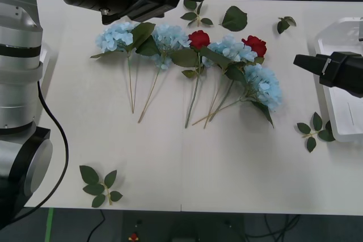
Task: Place the red flowers into the right box and the blue flowers into the left box. If a person shows an open palm, hand one flower to the person first, then continue sorting.
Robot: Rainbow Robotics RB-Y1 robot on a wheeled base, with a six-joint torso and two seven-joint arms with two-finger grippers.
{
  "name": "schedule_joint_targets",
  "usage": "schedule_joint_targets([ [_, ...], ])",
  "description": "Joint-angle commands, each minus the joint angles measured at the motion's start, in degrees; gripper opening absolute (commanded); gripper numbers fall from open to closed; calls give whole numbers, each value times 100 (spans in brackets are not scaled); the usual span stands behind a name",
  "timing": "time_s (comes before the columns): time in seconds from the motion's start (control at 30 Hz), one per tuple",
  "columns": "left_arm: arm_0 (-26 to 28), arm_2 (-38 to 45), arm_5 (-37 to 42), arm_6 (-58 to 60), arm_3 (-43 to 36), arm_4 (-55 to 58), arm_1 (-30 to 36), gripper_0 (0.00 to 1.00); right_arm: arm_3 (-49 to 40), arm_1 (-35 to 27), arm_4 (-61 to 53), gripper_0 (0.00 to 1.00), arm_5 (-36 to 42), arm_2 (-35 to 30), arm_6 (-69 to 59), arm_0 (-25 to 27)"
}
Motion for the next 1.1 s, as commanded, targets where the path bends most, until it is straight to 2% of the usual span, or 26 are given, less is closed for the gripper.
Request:
schedule_joint_targets([
  [0.03,-427,-41,708,-335,-143,-561,309,100,-271,-225,465,100,602,-324,-1644,160],
  [0.23,-427,-428,1367,491,191,-1528,380,100,-289,-40,1502,100,1797,-561,-4096,-77],
  [0.4,-427,-779,1340,984,780,-2222,415,100,-324,223,2372,100,2817,-702,-5757,-429],
  [0.5,-400,-815,1209,1010,1255,-2416,424,100,-438,408,2900,100,3133,-711,-6697,-552],
  [0.67,-347,-815,497,913,2362,-2618,433,100,-851,786,3972,100,3924,-675,-8438,-851],
  [0.83,-347,-850,-338,825,3258,-2679,441,100,-1045,1243,4798,100,4663,-456,-9642,-1282],
  [1.1,-347,-1289,-1279,755,4111,-2820,468,100,-957,1709,6143,100,4742,634,-11145,-1932],
])
